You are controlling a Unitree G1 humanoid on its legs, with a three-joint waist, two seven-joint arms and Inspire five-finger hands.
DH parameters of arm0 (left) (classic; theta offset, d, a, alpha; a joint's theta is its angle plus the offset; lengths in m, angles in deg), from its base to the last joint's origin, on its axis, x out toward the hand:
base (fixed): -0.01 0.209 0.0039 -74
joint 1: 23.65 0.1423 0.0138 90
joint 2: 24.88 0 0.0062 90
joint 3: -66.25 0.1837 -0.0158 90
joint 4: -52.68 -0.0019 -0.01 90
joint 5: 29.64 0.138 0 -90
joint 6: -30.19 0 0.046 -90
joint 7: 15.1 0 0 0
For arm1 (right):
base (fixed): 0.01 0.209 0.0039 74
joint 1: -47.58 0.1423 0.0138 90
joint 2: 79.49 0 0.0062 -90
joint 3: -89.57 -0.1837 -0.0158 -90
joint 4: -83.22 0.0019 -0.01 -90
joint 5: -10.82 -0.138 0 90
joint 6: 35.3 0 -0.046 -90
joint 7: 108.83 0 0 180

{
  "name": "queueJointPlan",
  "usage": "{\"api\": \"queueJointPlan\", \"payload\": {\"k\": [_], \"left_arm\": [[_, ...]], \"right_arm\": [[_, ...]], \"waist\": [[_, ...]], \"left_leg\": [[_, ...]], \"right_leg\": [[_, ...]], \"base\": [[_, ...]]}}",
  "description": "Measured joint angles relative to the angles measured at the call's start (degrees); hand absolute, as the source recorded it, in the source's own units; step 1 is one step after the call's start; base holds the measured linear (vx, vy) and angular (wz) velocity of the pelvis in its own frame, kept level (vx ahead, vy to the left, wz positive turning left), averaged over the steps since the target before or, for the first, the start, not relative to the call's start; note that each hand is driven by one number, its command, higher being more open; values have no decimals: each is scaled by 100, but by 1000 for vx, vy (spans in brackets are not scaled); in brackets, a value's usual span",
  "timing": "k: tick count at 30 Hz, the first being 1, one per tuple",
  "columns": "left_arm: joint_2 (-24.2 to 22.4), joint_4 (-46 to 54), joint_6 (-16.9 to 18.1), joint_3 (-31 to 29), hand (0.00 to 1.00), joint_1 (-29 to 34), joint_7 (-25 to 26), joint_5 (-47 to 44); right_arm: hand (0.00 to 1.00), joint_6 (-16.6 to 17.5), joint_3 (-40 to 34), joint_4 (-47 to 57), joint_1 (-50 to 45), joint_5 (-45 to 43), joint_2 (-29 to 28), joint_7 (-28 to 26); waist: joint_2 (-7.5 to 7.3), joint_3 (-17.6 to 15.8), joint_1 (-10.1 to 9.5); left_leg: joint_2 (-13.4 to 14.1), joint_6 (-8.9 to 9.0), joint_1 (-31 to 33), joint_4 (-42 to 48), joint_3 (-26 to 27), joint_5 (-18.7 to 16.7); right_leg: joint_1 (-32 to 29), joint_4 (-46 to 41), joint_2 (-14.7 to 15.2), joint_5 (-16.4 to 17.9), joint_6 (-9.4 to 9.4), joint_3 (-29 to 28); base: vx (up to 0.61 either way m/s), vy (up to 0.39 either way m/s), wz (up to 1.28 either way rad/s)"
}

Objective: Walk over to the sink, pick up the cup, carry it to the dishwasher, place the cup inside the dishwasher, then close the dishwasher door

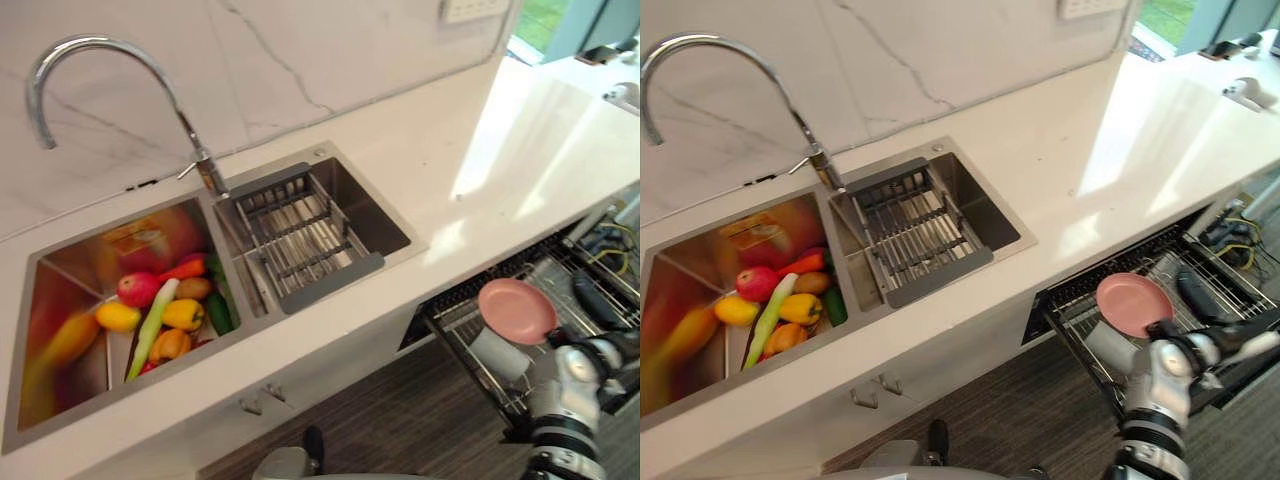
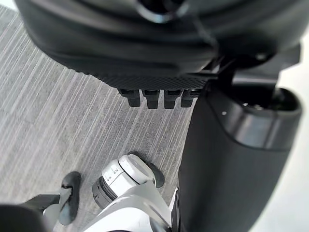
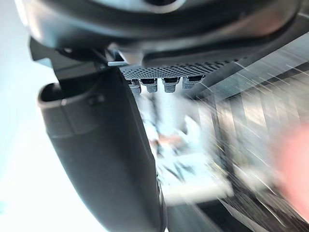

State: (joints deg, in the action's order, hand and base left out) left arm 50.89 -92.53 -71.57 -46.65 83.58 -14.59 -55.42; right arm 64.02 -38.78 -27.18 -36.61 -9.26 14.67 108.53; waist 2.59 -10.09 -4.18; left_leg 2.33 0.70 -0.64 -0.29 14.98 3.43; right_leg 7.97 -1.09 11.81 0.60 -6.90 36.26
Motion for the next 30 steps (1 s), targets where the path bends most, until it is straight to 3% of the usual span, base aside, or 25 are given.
{"api": "queueJointPlan", "payload": {"k": [5, 11, 15, 21, 24, 27, 30], "left_arm": [[-38, 133, -56, -211, 100, -62, 17, -15], [-113, 521, -257, -247, 100, -160, 211, -131], [-288, 724, -258, -202, 100, -269, 197, -121], [-297, 786, -132, 12, 100, -269, 188, 52], [-339, 770, -108, 90, 100, -253, 135, 122], [-330, 743, -49, 225, 100, -223, 17, 232], [-326, 716, 104, 301, 100, -93, -85, 347]], "right_arm": [[100, -20, -805, 83, -900, -117, -83, -324], [100, 188, -887, 82, -1716, -585, -1152, -944], [100, 464, -319, 75, -1739, -781, -1637, -1243], [100, 781, 631, 54, -946, -724, -1458, -1532], [100, 773, 1023, -360, -461, -402, -1103, -1592], [100, 555, 1334, -870, -126, -231, -904, -1863], [100, 393, 1511, -1322, 37, -292, -1034, -2016]], "waist": [[-74, -7, 233], [-76, 10, 336], [-44, 48, 117], [120, 80, -147], [281, 55, -230], [447, -43, -292], [532, -98, -311]], "left_leg": [[200, 94, -135, 70, 532, -188], [346, 135, -149, 315, 871, -414], [449, 90, -63, 625, 1172, -687], [330, -53, 300, 882, 1031, -678], [129, -156, 361, 868, 765, -607], [-43, -213, 367, 843, 476, -559], [-108, -219, 400, 825, 282, -499]], "right_leg": [[-109, 47, -143, 16, 65, -488], [-90, 100, -197, 7, 83, -644], [-71, 34, -115, 11, 73, -550], [-102, -110, 138, 36, -43, -52], [-52, -219, 307, 76, -131, 225], [99, -360, 456, 158, -238, 531], [180, -392, 491, 184, -264, 717]], "base": [[57, -58, -58], [37, -25, -20], [-6, 46, 12], [-8, 88, 43], [23, 92, 53], [14, 71, 53], [-8, 19, 36]]}}
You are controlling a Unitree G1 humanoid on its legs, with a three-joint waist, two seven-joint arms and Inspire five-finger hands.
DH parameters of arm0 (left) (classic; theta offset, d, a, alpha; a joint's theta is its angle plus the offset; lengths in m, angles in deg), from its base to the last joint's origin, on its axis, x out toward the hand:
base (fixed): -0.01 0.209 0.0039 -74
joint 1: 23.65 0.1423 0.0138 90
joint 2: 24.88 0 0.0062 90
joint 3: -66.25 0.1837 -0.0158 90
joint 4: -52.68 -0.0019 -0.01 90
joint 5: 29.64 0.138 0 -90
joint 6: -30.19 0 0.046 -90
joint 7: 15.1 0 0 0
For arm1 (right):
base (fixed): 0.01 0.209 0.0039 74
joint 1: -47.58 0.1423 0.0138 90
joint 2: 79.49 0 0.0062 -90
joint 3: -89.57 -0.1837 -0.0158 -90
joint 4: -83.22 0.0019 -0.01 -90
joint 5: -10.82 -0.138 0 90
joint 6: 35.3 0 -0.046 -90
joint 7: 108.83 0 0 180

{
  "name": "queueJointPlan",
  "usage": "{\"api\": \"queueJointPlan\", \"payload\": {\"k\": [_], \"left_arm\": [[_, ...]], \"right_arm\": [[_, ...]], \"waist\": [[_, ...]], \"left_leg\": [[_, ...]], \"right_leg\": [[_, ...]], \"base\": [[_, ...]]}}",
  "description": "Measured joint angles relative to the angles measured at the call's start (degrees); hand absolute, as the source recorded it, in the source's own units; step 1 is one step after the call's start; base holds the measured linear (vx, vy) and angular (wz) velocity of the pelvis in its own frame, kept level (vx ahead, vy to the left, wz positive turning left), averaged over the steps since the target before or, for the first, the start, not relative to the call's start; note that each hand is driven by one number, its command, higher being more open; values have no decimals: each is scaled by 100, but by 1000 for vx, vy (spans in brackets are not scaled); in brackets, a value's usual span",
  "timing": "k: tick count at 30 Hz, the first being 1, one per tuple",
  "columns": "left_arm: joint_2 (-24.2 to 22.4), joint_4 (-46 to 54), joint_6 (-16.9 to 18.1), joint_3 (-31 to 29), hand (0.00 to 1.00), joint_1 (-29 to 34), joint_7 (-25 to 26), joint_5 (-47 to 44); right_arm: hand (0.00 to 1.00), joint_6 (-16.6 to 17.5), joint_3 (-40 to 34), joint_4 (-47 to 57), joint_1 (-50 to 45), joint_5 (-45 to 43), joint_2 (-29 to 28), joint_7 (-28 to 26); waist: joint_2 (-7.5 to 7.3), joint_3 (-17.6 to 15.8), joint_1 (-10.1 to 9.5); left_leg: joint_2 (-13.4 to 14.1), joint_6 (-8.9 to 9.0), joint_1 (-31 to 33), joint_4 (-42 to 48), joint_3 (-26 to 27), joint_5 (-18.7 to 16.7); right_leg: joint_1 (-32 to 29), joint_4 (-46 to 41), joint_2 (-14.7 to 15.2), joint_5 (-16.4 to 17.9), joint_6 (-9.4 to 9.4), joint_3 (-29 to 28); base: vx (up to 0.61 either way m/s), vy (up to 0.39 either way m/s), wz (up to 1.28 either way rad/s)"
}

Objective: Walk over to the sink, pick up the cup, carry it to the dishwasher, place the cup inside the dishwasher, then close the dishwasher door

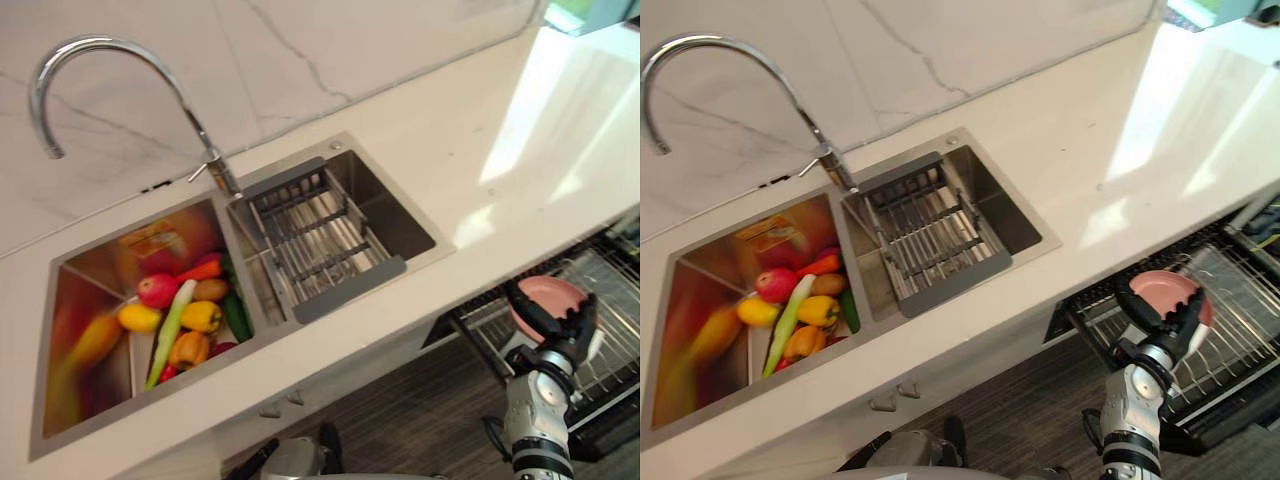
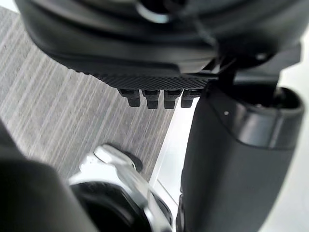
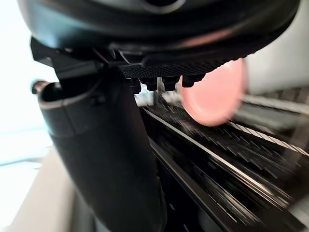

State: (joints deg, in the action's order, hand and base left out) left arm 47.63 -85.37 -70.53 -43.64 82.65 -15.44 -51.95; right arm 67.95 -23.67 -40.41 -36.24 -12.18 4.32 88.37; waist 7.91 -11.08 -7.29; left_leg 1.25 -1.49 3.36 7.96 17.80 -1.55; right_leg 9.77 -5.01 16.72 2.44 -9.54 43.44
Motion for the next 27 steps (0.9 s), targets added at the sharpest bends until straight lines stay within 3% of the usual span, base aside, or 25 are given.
{"api": "queueJointPlan", "payload": {"k": [4, 7, 12, 15, 16, 19, 23, 27], "left_arm": [[61, -155, 112, 19, 100, -32, -120, 4], [67, -283, 81, 0, 100, 43, -144, 1], [141, -387, -48, -123, 100, 187, -137, 115], [323, -389, -165, -238, 100, 119, -127, 118], [409, -394, -151, -283, 100, 94, -98, 130], [556, -385, -59, -257, 100, 9, -9, 156], [664, -371, -104, -167, 100, -194, 243, 160], [747, -341, -379, -3, 100, -412, 430, 158]], "right_arm": [[100, -358, 165, -546, 131, -19, 219, 257], [100, -362, 58, -528, 323, 19, 234, 1264], [100, -353, -624, 167, 94, 199, 391, 2087], [100, -229, -974, 801, -317, 182, 482, 2123], [100, -133, -1132, 941, -443, 157, 497, 2062], [100, 84, -1417, 959, -571, -43, 600, 2002], [100, 155, -1524, 962, -692, -49, 727, 2022], [100, 146, -1447, 1017, -778, -255, 429, 1898]], "waist": [[26, -43, 19], [26, -88, -15], [-78, -157, -4], [-292, -239, 97], [-433, -248, 188], [-663, -254, 409], [-700, -262, 510], [-622, -216, 563]], "left_leg": [[-46, -3, 11, -204, -134, 202], [-21, 12, 4, -342, -219, 352], [163, 49, 21, -333, 98, 310], [366, 93, 48, -271, 490, 161], [448, 141, 20, -265, 645, 165], [620, 275, -169, -195, 991, 132], [736, 335, -314, -87, 1278, 68], [801, 391, -225, -84, 1354, 7]], "right_leg": [[3, 2, -41, -7, -7, 150], [0, 9, -98, -14, 21, 217], [-208, 38, -234, -29, 162, -127], [-421, 133, -381, -66, 256, -552], [-501, 167, -447, -99, 279, -735], [-550, 186, -557, -92, 345, -1128], [-587, 189, -623, -97, 379, -1454], [-735, 313, -714, -182, 440, -1582]], "base": [[-69, -2, 22], [-90, 16, 15], [-55, -1, -29], [-20, -48, -79], [37, -62, -71], [67, -65, -72], [25, -32, -50], [-39, -8, -17]]}}
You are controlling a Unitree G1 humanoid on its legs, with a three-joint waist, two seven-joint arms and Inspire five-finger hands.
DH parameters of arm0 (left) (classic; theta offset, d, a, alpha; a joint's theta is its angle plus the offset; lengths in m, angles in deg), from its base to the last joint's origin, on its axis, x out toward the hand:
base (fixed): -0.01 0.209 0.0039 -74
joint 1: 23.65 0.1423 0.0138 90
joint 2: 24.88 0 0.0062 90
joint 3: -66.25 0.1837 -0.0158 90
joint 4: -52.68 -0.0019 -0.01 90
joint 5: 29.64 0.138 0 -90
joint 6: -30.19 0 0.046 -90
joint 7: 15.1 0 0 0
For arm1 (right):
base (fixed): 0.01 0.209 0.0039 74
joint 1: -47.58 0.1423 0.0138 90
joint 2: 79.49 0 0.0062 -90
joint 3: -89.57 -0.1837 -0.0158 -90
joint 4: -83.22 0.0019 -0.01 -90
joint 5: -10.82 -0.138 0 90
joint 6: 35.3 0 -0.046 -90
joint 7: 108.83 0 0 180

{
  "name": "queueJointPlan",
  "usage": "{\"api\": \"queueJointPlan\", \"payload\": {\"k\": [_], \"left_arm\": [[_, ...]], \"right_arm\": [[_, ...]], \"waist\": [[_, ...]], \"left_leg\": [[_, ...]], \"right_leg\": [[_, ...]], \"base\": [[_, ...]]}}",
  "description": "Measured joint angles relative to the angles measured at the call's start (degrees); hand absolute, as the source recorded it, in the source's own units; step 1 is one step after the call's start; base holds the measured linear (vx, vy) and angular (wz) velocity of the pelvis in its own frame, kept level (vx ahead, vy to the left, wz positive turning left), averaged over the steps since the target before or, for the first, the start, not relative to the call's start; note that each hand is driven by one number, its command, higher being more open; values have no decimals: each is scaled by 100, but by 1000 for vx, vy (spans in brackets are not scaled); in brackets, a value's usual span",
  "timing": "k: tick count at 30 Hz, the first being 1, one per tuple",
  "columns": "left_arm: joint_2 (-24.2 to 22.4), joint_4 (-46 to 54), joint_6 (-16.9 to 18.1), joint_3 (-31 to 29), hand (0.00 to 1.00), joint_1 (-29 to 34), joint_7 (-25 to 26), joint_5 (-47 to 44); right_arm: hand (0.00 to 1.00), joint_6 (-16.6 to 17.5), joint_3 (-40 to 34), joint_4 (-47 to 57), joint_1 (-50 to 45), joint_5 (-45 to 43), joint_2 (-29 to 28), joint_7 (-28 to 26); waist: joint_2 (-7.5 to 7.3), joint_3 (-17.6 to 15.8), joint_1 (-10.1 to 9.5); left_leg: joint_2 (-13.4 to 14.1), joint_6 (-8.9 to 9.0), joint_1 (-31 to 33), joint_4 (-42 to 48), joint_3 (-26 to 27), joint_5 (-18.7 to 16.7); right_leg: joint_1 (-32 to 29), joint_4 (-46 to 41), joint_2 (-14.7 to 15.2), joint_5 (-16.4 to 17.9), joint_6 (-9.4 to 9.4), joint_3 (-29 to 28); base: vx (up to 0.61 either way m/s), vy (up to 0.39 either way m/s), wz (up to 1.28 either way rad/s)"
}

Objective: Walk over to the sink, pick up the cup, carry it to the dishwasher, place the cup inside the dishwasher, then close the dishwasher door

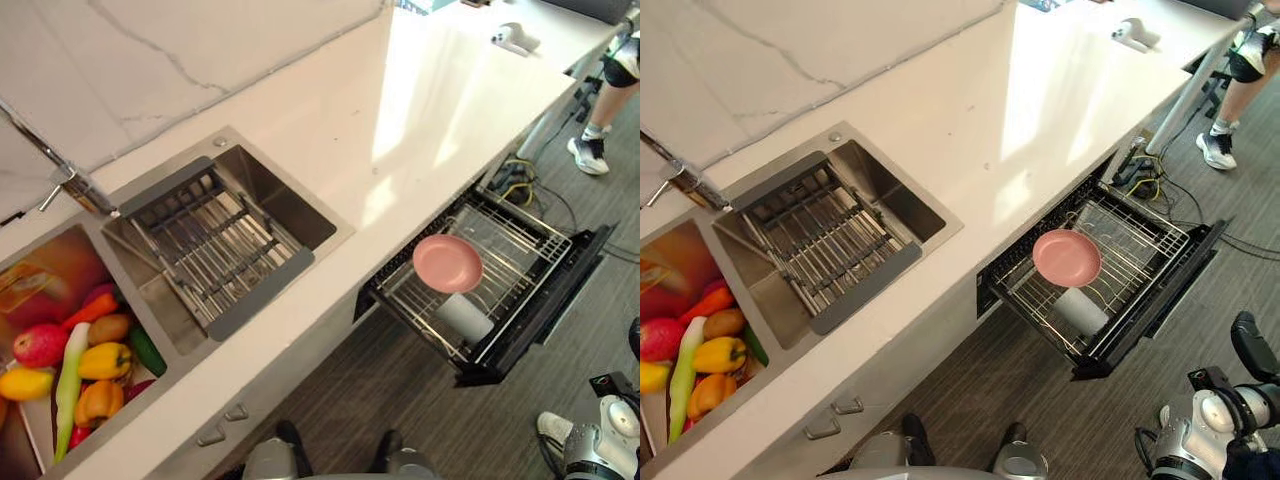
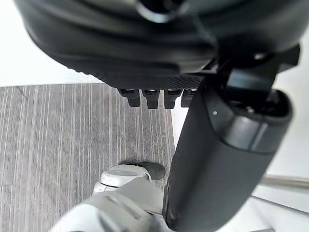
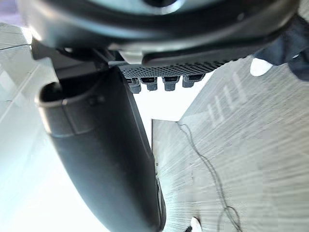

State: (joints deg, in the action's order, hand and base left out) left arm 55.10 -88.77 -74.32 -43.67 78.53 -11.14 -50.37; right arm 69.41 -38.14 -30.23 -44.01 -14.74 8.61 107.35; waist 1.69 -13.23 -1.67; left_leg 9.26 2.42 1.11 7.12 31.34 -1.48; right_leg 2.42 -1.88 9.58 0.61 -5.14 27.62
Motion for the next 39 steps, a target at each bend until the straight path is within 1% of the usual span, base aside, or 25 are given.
{"api": "queueJointPlan", "payload": {"k": [3, 5, 7, 9, 10, 11, 13, 14, 16, 19, 20, 21, 23, 25, 26, 28, 30, 34, 36, 39], "left_arm": [[2, 10, -58, -19, 100, -7, 2, -3], [-19, 12, -51, -67, 100, -5, 1, -7], [-61, 12, -11, -99, 100, -6, 2, -7], [-190, 18, 64, -98, 100, -12, 2, -11], [-234, 19, 91, -97, 100, -22, 2, -11], [-294, 20, 117, -93, 100, -47, 0, -9], [-493, 22, 118, -28, 100, -105, -64, -3], [-539, 22, 108, 13, 100, -114, -101, 0], [-729, 51, 92, 28, 100, -124, -289, 10], [-775, 124, 48, 112, 100, -133, -406, 58], [-770, 144, 43, 156, 100, -136, -437, 61], [-769, 138, 44, 182, 100, -138, -462, 61], [-768, 105, 50, 187, 100, -135, -467, 60], [-758, 102, 96, 250, 100, -136, -485, 64], [-758, 92, 131, 255, 100, -135, -535, 116], [-750, 34, 186, 315, 100, -135, -562, 173], [-739, -35, 248, 428, 100, -134, -568, 178], [-734, -79, 314, 536, 100, -113, -585, 273], [-727, -89, 370, 566, 100, -92, -585, 270], [-726, -123, 469, 564, 100, -70, -584, 266]], "right_arm": [[100, 0, 151, 195, -125, -61, -431, -143], [100, 1, 275, 190, -128, -308, -542, -270], [100, 14, 362, 173, -113, -600, -567, -458], [100, 121, 369, 96, 29, -794, -553, -646], [100, 167, 359, 76, 74, -875, -542, -703], [100, 212, 318, 51, 130, -932, -514, -775], [100, 254, 242, 34, 141, -1060, -380, -895], [100, 255, 208, 34, 141, -1110, -345, -938], [100, 255, 189, -7, 161, -1175, -234, -1048], [100, 287, 175, -149, 312, -1266, -239, -1132], [100, 313, 117, -199, 323, -1290, -201, -1145], [100, 351, 89, -272, 333, -1315, -144, -1160], [100, 430, 71, -368, 343, -1335, -41, -1187], [100, 488, 74, -457, 390, -1335, 72, -1259], [100, 506, 85, -543, 452, -1338, 149, -1330], [100, 506, 100, -656, 585, -1384, 224, -1484], [100, 508, 259, -672, 678, -1508, 303, -1804], [100, 462, 723, -672, 865, -1506, 407, -2209], [100, 420, 892, -672, 925, -1500, 361, -2259], [100, 323, 1129, -672, 1014, -1483, 357, -2313]], "waist": [[27, 15, -34], [33, 15, -42], [77, 0, -59], [227, -78, -77], [278, -104, -77], [368, -147, -76], [594, -182, -74], [656, -169, -72], [858, -64, -56], [918, -25, -60], [973, 10, -49], [974, 8, -47], [992, 3, -41], [1021, -12, -18], [1035, -19, 7], [1094, -36, 44], [1162, -67, 104], [1328, -103, 105], [1338, -106, 96], [1343, -103, 40]], "left_leg": [[43, -1, 10, 40, 114, -17], [89, -19, 32, 160, 152, -69], [115, -36, 32, 250, 186, -105], [126, -45, 31, 329, 198, -159], [110, -48, 30, 328, 194, -160], [73, -52, 26, 309, 166, -161], [-146, -152, 20, 109, 28, -94], [-222, -179, 13, 39, -22, -69], [-509, -268, -13, -288, -193, 86], [-691, -322, -8, -497, -334, 204], [-747, -336, 27, -532, -418, 231], [-791, -339, 51, -542, -487, 249], [-844, -322, 63, -538, -561, 298], [-905, -299, 93, -536, -626, 417], [-948, -254, 117, -535, -713, 534], [-965, -210, 160, -536, -758, 683], [-942, -154, 221, -549, -834, 863], [-882, -129, 235, -656, -966, 1079], [-829, -126, 285, -680, -1112, 1135], [-792, -128, 353, -679, -1206, 1152]], "right_leg": [[-28, 105, -47, -75, 19, -108], [-41, 92, -56, -77, 22, -153], [-42, 65, -50, -78, 23, -188], [-56, -27, -11, -66, 23, -186], [-69, -61, 13, -56, 19, -171], [-86, -142, 65, -15, 2, -143], [-192, -487, 317, 174, -71, -14], [-217, -580, 391, 216, -101, 30], [-292, -825, 657, 339, -203, 194], [-340, -948, 813, 378, -292, 317], [-339, -964, 865, 393, -324, 414], [-338, -997, 919, 402, -366, 474], [-295, -1010, 968, 402, -394, 542], [-270, -1001, 1025, 393, -409, 597], [-256, -1000, 1053, 390, -412, 637], [-253, -1000, 1074, 385, -404, 689], [-263, -962, 1064, 356, -348, 751], [-271, -866, 922, 356, -275, 808], [-281, -867, 859, 392, -190, 894], [-310, -875, 806, 385, -159, 976]], "base": [[-39, -1, -19], [-28, 13, -13], [-36, 23, -11], [-59, 44, -4], [-89, 60, 5], [-104, 77, 19], [-101, 106, 38], [-47, 106, 49], [4, 107, 49], [56, 80, 36], [71, 44, 36], [61, 33, 34], [53, 5, 22], [17, -8, 18], [-42, -31, 17], [-73, -35, 18], [-129, -23, 13], [-149, -36, 2], [-132, -48, 17], [-92, -34, 13]]}}
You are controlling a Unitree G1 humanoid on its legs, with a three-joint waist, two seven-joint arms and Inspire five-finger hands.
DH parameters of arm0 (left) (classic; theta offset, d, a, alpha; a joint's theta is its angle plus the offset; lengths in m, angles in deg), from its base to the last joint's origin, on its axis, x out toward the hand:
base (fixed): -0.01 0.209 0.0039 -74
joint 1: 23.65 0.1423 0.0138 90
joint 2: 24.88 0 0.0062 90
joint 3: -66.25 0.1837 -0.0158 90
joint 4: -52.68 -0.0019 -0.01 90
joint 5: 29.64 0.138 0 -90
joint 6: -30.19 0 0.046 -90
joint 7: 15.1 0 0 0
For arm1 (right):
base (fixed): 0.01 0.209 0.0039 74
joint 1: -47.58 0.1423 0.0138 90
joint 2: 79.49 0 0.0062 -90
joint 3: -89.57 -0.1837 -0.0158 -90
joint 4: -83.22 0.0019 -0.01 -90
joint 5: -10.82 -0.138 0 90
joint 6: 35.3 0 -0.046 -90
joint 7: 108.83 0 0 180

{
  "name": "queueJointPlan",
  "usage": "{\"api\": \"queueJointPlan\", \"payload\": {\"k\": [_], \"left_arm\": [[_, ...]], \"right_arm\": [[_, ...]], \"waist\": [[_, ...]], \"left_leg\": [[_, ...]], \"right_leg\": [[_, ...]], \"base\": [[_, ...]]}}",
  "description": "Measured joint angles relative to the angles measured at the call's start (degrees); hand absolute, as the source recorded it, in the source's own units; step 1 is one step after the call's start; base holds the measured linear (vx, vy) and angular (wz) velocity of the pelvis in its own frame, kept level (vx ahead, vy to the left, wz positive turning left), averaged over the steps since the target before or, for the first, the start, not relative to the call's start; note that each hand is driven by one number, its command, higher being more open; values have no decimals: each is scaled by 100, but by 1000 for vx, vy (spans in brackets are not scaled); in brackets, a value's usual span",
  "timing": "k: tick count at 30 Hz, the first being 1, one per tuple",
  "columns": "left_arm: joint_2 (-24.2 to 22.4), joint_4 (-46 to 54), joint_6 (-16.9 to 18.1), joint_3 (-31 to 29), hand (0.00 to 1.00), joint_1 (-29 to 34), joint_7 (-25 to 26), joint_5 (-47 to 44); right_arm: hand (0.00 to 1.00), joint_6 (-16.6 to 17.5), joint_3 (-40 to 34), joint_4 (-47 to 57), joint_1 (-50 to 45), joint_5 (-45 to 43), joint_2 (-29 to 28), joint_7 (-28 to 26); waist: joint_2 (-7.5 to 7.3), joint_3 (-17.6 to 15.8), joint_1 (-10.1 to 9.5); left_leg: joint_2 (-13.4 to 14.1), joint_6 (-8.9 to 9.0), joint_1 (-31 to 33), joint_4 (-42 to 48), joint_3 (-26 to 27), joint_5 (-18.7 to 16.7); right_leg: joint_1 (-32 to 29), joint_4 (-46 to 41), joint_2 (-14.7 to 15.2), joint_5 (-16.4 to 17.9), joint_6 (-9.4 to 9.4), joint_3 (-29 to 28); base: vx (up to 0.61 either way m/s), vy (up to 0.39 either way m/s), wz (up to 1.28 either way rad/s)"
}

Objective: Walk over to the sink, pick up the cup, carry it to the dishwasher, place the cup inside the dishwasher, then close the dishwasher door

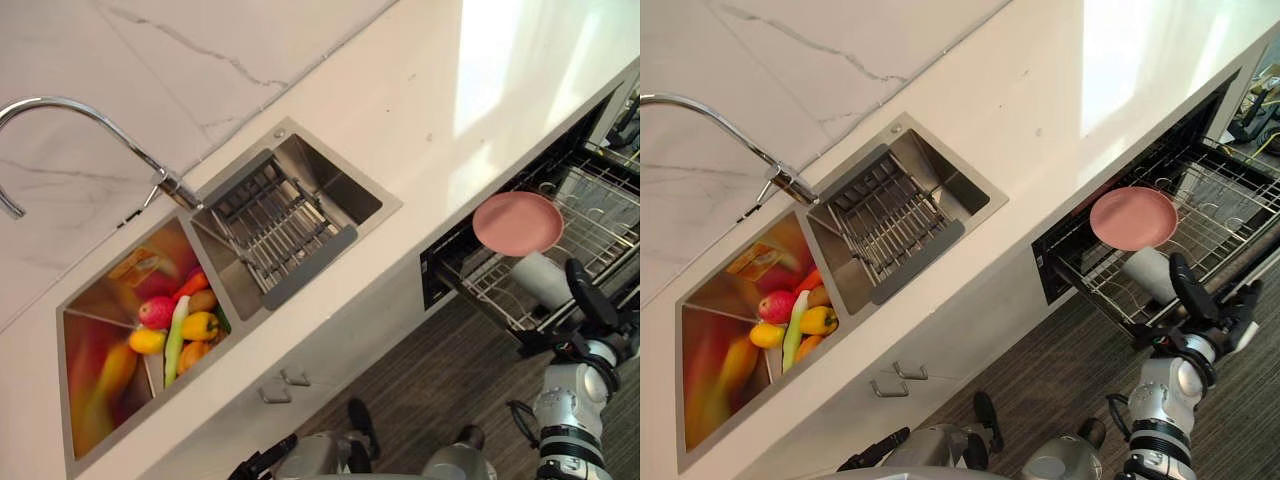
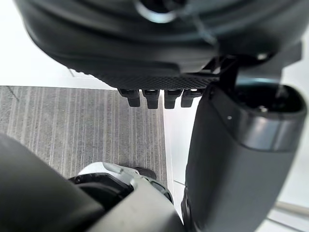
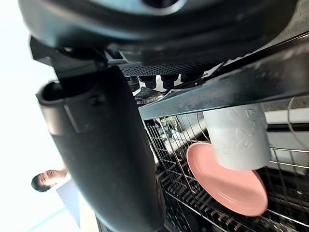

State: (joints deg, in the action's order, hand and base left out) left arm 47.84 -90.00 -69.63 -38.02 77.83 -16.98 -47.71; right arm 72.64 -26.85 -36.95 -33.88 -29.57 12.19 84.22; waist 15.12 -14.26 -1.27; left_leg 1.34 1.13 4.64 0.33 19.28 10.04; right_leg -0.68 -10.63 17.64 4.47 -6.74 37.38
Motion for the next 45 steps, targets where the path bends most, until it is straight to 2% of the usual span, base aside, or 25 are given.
{"api": "queueJointPlan", "payload": {"k": [3, 8, 13, 15, 17, 20, 23, 25, 28, 29, 30, 34, 37, 38, 39, 40, 41, 42, 43, 44, 45], "left_arm": [[0, 1, 42, 0, 100, 0, -1, 0], [-5, 4, 107, -6, 100, 6, 14, -64], [-184, 37, 468, -152, 100, 67, 429, -361], [-177, 81, 552, -262, 100, 215, 462, -636], [-176, 107, 592, -462, 100, 321, 477, -844], [-182, 128, 696, -637, 100, 348, 438, -1229], [-181, 298, 722, -665, 100, 384, 254, -1475], [-155, 403, 784, -662, 100, 392, 41, -1696], [-131, 503, 785, -656, 100, 391, 2, -1833], [-102, 513, 804, -653, 100, 388, -48, -1903], [-85, 510, 828, -652, 100, 388, -100, -1908], [-80, 430, 818, -641, 100, 385, -260, -1980], [135, 227, 634, -605, 100, 299, -352, -1973], [297, 153, 507, -583, 100, 311, -333, -1724], [391, 38, 443, -550, 100, 267, -350, -1454], [535, -127, 427, -478, 100, 163, -349, -1109], [644, -160, 391, -320, 100, 94, -346, -932], [729, -158, 301, -141, 100, -34, -350, -850], [791, -144, 189, -75, 100, -142, -371, -848], [798, -144, 175, -69, 100, -176, -379, -852], [829, -159, 117, -1, 100, -327, -451, -913]], "right_arm": [[100, -26, 221, 2, 8, 3, -6, -47], [100, -208, 481, 73, 325, -16, -203, -86], [100, -346, 867, 380, 436, -124, -420, -195], [100, -414, 1094, 483, 429, -209, -544, -467], [100, -569, 1243, 484, 349, -218, -663, -829], [100, -619, 1380, 483, 294, -216, -696, -1262], [100, -645, 1756, 471, 40, -220, -445, -1438], [100, -674, 2313, 353, -389, -227, -232, -1868], [100, -731, 2848, -7, -832, -222, -341, -2378], [100, -782, 2958, -402, -986, -222, -586, -2518], [100, -822, 2950, -928, -1113, -221, -872, -2628], [100, -932, 2522, -2374, -1333, 267, -1179, -2746], [100, -818, 1878, -2934, -1386, 679, -1168, -2576], [100, -748, 1752, -3029, -1533, 842, -1171, -2398], [100, -718, 1619, -3043, -1631, 965, -1149, -2272], [100, -718, 1441, -3073, -1677, 1148, -1149, -2072], [100, -742, 1354, -3103, -1703, 1250, -1151, -1964], [100, -823, 1250, -3162, -1702, 1321, -1180, -1837], [100, -943, 1155, -3187, -1710, 1325, -1232, -1777], [100, -967, 1153, -3197, -1704, 1325, -1244, -1765], [100, -1033, 1123, -3209, -1692, 1333, -1310, -1748]], "waist": [[1, 2, -86], [-9, -4, -232], [-79, -36, -458], [-235, -99, -524], [-377, -169, -527], [-579, -271, -551], [-770, -265, -584], [-946, -220, -589], [-1083, -129, -611], [-1143, -74, -629], [-1183, -49, -683], [-1251, 7, -721], [-1498, 224, -617], [-1652, 360, -558], [-1710, 440, -477], [-1774, 471, -389], [-1757, 493, -376], [-1703, 395, -285], [-1688, 406, -180], [-1683, 409, -168], [-1681, 418, -88]], "left_leg": [[5, -3, 45, 18, -142, 3], [142, -42, 109, -50, -379, 30], [252, -53, 163, -97, -718, 39], [290, -36, 241, -75, -843, 75], [330, -22, 313, -48, -866, 85], [378, 24, 394, -30, -958, 118], [396, 40, 456, 17, -1081, 128], [412, 61, 490, 25, -1103, 112], [408, 102, 465, 53, -1122, 85], [406, 127, 438, 54, -1135, 58], [406, 156, 391, 54, -1135, 8], [339, 119, 279, 52, -1129, -141], [163, 18, 220, -37, -1110, -291], [54, 13, 139, -130, -1097, -337], [19, 25, 27, -228, -1132, -363], [-26, -5, -65, -233, -1234, -397], [-24, -34, -171, -236, -1276, -436], [47, -59, -322, -250, -1422, -450], [150, -61, -362, -251, -1592, -472], [174, -55, -364, -253, -1628, -476], [223, -8, -348, -254, -1749, -471]], "right_leg": [[60, 11, -44, -75, -23, 113], [100, -14, -187, -86, 97, 318], [81, -353, -228, 266, 175, 600], [17, -624, -186, 465, 237, 729], [-95, -837, -158, 579, 255, 735], [-180, -1079, -136, 733, 331, 825], [-201, -1159, -134, 812, 357, 912], [-193, -1158, -150, 838, 372, 963], [-62, -1036, -191, 797, 308, 1027], [9, -946, -224, 769, 280, 1052], [94, -836, -260, 727, 251, 1063], [344, -573, -264, 589, 123, 1109], [368, -604, -109, 610, -18, 1117], [415, -755, 45, 689, -172, 1145], [362, -1282, 221, 674, -220, 941], [39, -2134, 460, 505, -267, 221], [-228, -2662, 479, 253, -288, -433], [-497, -3204, 512, 105, -252, -898], [-508, -2770, 312, 577, -180, -1144], [-509, -2569, 236, 656, -177, -1213], [-445, -1655, -104, 710, -171, -1559]], "base": [[-20, -24, 15], [-28, -40, 19], [-76, -54, 29], [-72, -93, 28], [-55, -94, 10], [-52, -89, 14], [-53, -73, 17], [-33, -55, 12], [22, -26, 13], [27, -14, 12], [32, -10, 7], [62, 30, 3], [71, 62, 9], [125, 20, 17], [128, 22, 36], [135, 50, 33], [161, 39, 41], [188, -7, 46], [155, -67, 46], [100, -80, 50], [66, -109, 57]]}}
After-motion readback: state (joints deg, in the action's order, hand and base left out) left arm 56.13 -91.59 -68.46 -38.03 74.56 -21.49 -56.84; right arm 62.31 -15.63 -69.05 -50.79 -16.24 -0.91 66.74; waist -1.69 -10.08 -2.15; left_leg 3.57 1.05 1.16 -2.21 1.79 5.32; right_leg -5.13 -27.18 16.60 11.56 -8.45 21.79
